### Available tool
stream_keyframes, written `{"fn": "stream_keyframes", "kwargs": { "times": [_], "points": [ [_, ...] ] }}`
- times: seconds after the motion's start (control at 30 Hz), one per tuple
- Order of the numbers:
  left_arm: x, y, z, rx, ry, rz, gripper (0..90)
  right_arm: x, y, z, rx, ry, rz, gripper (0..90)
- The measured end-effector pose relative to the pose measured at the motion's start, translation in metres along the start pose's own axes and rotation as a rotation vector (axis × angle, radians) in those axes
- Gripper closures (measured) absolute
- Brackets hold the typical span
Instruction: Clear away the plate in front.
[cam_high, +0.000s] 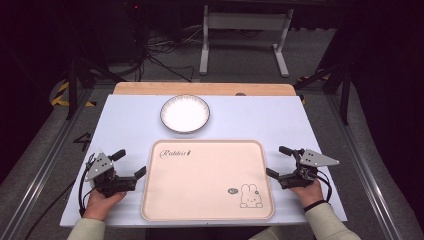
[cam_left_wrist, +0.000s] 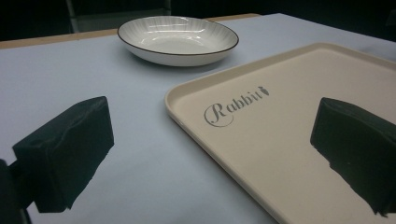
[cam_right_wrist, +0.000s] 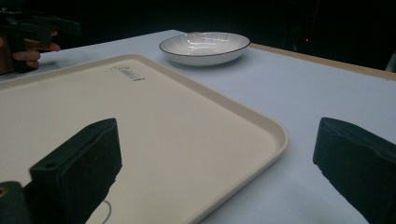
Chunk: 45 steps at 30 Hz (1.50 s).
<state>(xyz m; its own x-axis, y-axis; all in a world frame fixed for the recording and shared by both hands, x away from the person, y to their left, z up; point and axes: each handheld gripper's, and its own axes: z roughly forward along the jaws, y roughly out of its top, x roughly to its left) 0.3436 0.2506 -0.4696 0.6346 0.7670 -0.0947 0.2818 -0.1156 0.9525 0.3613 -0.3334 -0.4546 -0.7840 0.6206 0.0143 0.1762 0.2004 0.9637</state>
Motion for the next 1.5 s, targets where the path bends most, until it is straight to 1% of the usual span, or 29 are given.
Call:
{"fn": "stream_keyframes", "kwargs": {
  "times": [0.03,0.1,0.17,0.2,0.23,0.3,0.33,0.43,0.5,0.53,0.63,0.67,0.7,0.73,0.77,0.8,0.87,1.1,1.13,1.23,1.3,1.43,1.47,1.5],
  "points": [
    [0.0,0.0,0.0,-0.009,0.011,-0.019,0.4,0.0,0.0,0.0,0.001,0.0,0.001,1.4],
    [0.003,0.0,-0.002,-0.008,-0.018,-0.026,0.4,0.0,0.0,0.0,0.0,-0.002,0.002,1.5],
    [0.003,0.0,-0.003,-0.002,-0.019,-0.025,0.2,0.0,0.0,0.0,0.0,-0.003,0.003,1.5],
    [0.003,0.003,-0.004,0.016,-0.025,-0.017,0.4,0.0,0.0,0.0,0.0,-0.004,0.004,1.5],
    [0.003,0.003,-0.004,0.016,-0.025,-0.017,0.4,0.0,0.0,0.0,0.0,-0.004,0.004,1.5],
    [0.003,0.006,-0.005,0.008,-0.036,-0.021,0.4,0.0,0.0,0.0,0.001,-0.003,0.004,1.5],
    [0.003,0.009,-0.006,-0.003,-0.049,-0.021,0.4,0.0,0.0,0.0,0.0,-0.004,0.004,1.5],
    [0.001,0.017,-0.008,-0.027,-0.059,-0.012,0.3,0.0,0.0,0.0,0.001,-0.006,0.004,1.5],
    [0.0,0.021,-0.008,-0.035,-0.059,-0.01,0.4,0.0,0.0,0.001,0.002,-0.007,0.004,1.6],
    [-0.001,0.024,-0.009,-0.039,-0.067,-0.011,0.4,0.0,0.0,0.001,0.002,-0.006,0.002,1.6],
    [0.0,0.03,-0.009,-0.052,-0.076,-0.033,0.3,0.0,0.0,0.001,0.007,-0.002,0.004,1.7],
    [0.001,0.032,-0.009,-0.066,-0.09,-0.061,0.3,0.0,0.0,0.001,0.007,-0.002,0.004,1.7],
    [0.002,0.036,-0.009,-0.075,-0.087,-0.085,0.3,0.0,0.0,0.001,0.007,-0.003,0.004,1.7],
    [0.002,0.036,-0.009,-0.075,-0.087,-0.085,0.4,0.0,0.0,0.001,0.007,-0.003,0.004,1.7],
    [0.002,0.041,-0.009,-0.079,-0.08,-0.092,0.4,0.0,0.0,0.001,0.01,-0.003,0.003,1.9],
    [0.002,0.041,-0.009,-0.079,-0.08,-0.092,0.4,0.0,0.0,0.001,0.01,-0.003,0.003,1.9],
    [0.002,0.047,-0.007,-0.092,-0.088,-0.09,0.4,0.0,0.0,0.002,0.01,-0.005,0.002,2.0],
    [0.002,0.06,-0.001,-0.094,-0.09,-0.054,0.3,0.0,0.0,0.002,0.015,-0.003,0.0,2.1],
    [0.002,0.061,0.0,-0.104,-0.088,-0.051,0.2,0.0,0.0,0.002,0.015,-0.003,0.001,2.1],
    [0.004,0.065,0.0,-0.12,-0.094,-0.054,0.2,0.0,0.0,0.002,0.016,-0.003,0.0,2.3],
    [0.005,0.066,0.0,-0.119,-0.097,-0.051,0.2,0.0,0.0,0.002,0.018,-0.005,-0.001,2.4],
    [0.006,0.07,0.006,-0.118,-0.103,-0.067,0.2,0.001,0.0,0.003,0.02,-0.006,-0.003,2.6],
    [0.007,0.07,0.008,-0.125,-0.11,-0.08,0.4,0.001,0.0,0.002,0.02,-0.006,-0.001,2.6],
    [0.01,0.07,0.012,-0.128,-0.131,-0.104,0.4,0.001,0.0,0.002,0.02,-0.006,-0.001,2.6]
  ]
}}
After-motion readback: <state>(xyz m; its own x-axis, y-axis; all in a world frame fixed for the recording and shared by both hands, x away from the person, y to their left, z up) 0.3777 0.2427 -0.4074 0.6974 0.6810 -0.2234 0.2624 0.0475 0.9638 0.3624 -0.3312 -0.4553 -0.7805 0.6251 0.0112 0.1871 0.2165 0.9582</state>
